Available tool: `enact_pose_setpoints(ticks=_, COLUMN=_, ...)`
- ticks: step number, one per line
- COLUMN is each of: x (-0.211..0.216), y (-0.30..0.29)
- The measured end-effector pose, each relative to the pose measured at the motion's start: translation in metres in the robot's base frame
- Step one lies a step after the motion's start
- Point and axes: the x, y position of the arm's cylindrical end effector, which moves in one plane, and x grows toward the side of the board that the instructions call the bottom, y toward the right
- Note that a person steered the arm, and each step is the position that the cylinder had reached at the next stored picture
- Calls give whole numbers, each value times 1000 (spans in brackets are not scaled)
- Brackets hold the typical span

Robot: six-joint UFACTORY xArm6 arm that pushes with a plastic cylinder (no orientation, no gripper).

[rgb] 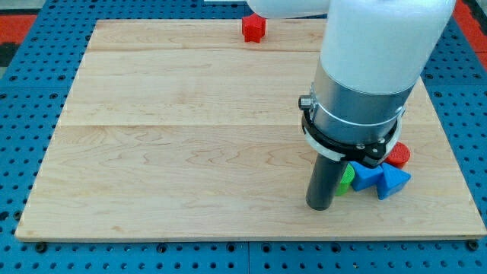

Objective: Slide the yellow hexagon towards the center

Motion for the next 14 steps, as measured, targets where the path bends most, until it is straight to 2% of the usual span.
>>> enact_pose_setpoints(ticks=3, x=12, y=19)
enact_pose_setpoints(ticks=4, x=31, y=32)
enact_pose_setpoints(ticks=5, x=29, y=144)
enact_pose_setpoints(ticks=6, x=-24, y=200)
enact_pose_setpoints(ticks=7, x=-110, y=201)
enact_pose_setpoints(ticks=8, x=-159, y=202)
enact_pose_setpoints(ticks=9, x=-165, y=202)
enact_pose_setpoints(ticks=14, x=-134, y=198)
